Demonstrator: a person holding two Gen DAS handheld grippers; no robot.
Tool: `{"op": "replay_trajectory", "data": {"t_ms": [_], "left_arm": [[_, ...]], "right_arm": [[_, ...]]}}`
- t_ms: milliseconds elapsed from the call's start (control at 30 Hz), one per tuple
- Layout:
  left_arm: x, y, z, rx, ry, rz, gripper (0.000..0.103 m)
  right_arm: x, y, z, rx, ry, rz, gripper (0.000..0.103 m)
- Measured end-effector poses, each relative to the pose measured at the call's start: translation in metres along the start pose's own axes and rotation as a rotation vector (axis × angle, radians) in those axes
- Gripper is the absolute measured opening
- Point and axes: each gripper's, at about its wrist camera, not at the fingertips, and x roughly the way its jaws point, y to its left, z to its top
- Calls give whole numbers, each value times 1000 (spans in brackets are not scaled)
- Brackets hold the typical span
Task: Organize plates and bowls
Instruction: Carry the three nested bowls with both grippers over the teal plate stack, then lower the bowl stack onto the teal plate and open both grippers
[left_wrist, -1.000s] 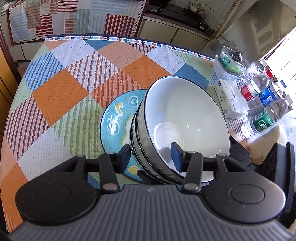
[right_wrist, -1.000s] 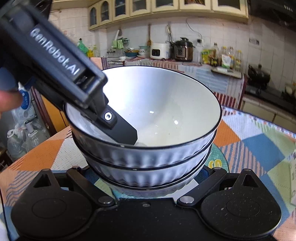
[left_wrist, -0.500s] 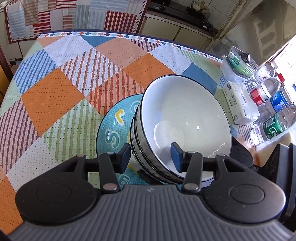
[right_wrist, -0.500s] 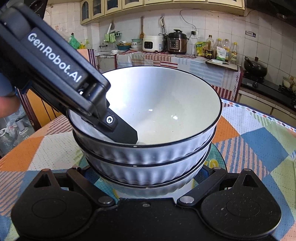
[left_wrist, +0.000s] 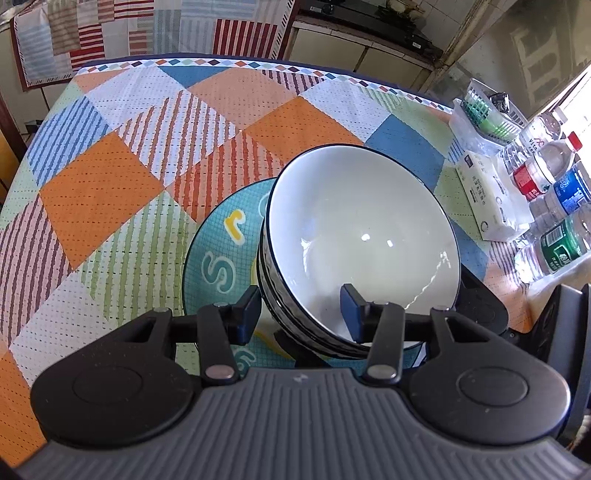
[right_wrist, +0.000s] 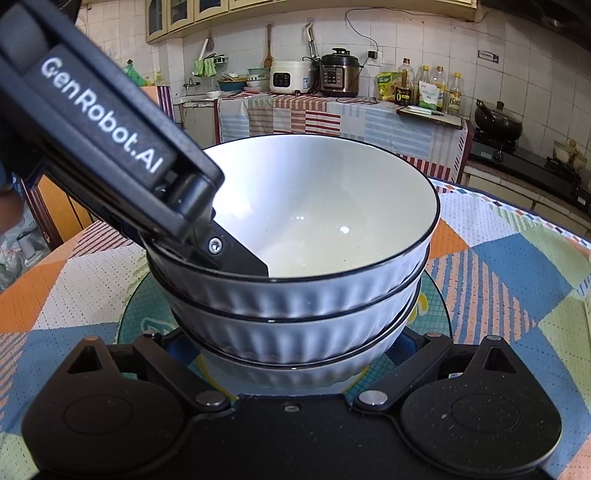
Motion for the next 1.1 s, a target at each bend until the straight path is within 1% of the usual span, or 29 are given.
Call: {"op": "replay_trajectory", "data": {"t_ms": [267,433,600,700,900,1000,1033,1100], "left_arm": [[0,-2,-1,12,-17,19,45],[0,0,-2,-4,-26,10,45],[1,-1,-2,-21,-16,12,45],[2,2,-2,-40,-14,5,45],[2,4,-4,-48,-27,-4,45],[2,6,-6,-70,-36,-10,46],[2,7,-7,-77,-38,-5,47],[-2,5,-7,-87,-35,30,47]], "right_arm": [[4,0,-2,30,-6,-7,100],[5,-2,-2,41,-5,-7,100],[6,-2,4,60,28,-15,100],[7,0,4,60,32,-27,100],[6,4,7,55,57,-60,99],[3,7,10,49,92,-79,99],[0,6,12,56,100,-77,99],[-7,6,16,61,122,-72,99]]}}
